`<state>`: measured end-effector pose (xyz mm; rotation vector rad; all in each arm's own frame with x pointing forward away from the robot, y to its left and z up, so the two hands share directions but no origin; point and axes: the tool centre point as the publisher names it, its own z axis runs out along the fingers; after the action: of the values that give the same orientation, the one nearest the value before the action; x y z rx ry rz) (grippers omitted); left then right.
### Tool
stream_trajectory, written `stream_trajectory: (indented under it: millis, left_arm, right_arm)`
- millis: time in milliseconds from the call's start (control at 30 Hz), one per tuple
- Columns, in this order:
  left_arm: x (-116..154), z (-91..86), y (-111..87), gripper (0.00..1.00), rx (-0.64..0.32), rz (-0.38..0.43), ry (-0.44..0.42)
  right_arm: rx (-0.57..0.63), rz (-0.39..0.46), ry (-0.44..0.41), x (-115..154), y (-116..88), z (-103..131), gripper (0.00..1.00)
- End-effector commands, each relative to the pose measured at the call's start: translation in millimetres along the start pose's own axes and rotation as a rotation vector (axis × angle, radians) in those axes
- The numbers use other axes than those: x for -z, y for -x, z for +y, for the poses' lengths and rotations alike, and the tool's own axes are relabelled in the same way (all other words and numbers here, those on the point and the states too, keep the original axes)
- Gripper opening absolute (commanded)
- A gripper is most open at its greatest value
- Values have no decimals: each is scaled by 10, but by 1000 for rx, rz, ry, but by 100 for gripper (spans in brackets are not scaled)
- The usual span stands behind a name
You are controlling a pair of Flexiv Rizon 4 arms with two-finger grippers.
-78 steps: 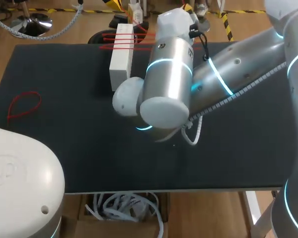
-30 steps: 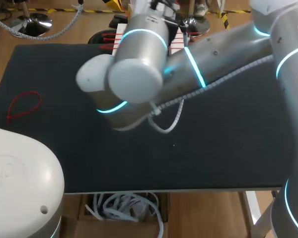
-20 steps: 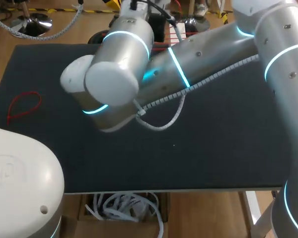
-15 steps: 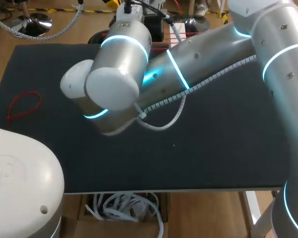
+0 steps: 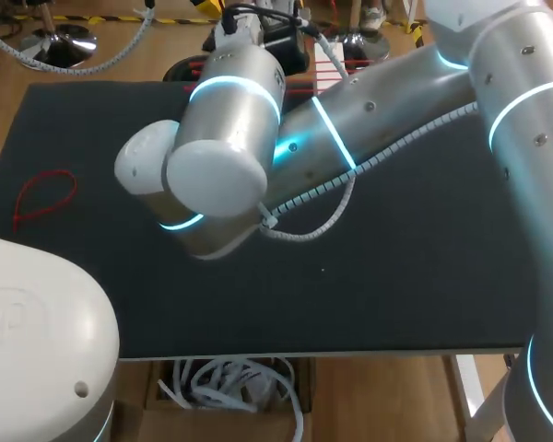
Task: Grab the tape and strap the tape.
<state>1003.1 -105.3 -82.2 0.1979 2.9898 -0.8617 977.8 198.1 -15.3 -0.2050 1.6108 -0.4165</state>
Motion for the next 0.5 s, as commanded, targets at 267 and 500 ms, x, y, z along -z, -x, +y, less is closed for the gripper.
stream_trajectory:
  millis: [267,500]
  left_arm:
    - [8,-7,2,0,2,2,4]
    - [8,-7,2,0,2,2,4]
  right_arm:
    - [73,17,0,-39,77,16,0]
    - [81,4,8,-63,103,49,0]
